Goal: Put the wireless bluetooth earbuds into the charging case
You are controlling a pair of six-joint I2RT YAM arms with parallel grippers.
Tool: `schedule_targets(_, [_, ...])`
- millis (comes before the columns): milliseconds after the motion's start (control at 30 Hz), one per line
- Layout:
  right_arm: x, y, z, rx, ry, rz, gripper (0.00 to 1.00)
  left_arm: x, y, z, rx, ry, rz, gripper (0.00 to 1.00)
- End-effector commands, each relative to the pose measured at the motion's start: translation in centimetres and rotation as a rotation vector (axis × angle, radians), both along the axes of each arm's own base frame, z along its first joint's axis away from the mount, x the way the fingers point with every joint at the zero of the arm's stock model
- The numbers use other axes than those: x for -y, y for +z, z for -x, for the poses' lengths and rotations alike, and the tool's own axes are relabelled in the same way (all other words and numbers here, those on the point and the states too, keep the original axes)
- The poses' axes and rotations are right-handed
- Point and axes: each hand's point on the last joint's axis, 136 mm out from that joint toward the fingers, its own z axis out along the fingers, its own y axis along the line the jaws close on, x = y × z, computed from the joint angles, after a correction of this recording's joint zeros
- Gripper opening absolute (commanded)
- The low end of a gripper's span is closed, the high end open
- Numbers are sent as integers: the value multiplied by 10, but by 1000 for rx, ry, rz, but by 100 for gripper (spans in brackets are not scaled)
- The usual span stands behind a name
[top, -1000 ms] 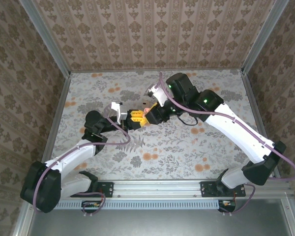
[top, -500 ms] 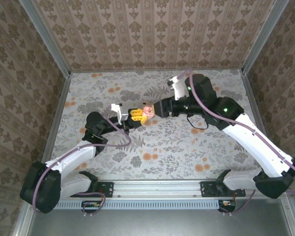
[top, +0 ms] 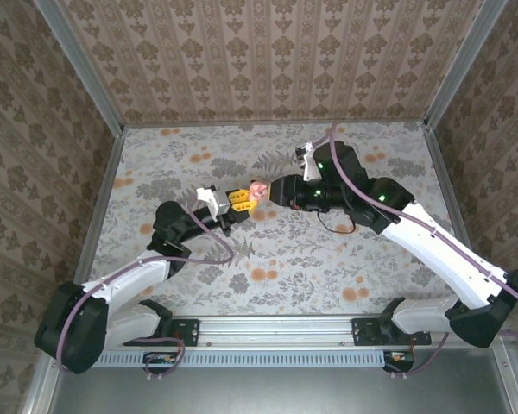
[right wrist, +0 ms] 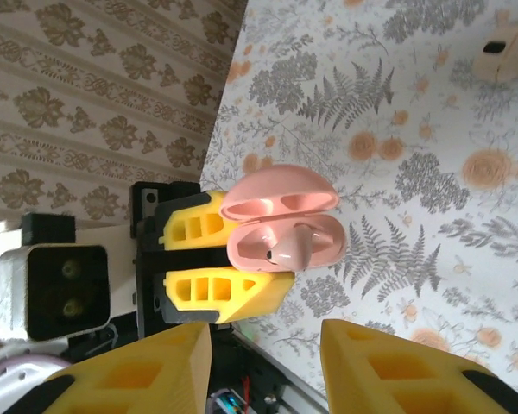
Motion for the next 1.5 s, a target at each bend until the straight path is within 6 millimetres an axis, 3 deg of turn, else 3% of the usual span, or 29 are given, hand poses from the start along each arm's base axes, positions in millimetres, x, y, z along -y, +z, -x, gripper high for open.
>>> schedule_targets(0, [-5,-1,-10,-42,-71,-33,37,-4,2,-4,70,73,-16,0])
schedule_targets(167, [-9,-12,-15,-85,-93,-32,36,-7,0,-4,94,101,-37,0])
schedule_targets(500, [-25,-7,-16,-103,-63,-54,31,-10,-5,-1,115,121,-70,0])
schedule_targets(567, [-31,-18,-19,-125,-59,-31,31,-10,-5,-1,117,125,-75,0])
schedule_targets(700, [-36,-21,-20,-131,-50,-9,32,-10,-6,-1,122,123,-84,0])
schedule_targets(1033, [-35,-31,-26,-138,-58,53,32,-9,-8,2,130,115,-98,0])
schedule_targets(1467, [-38,-45,-22,-111,28,160,16,-10,-7,9,144,94,-115,0])
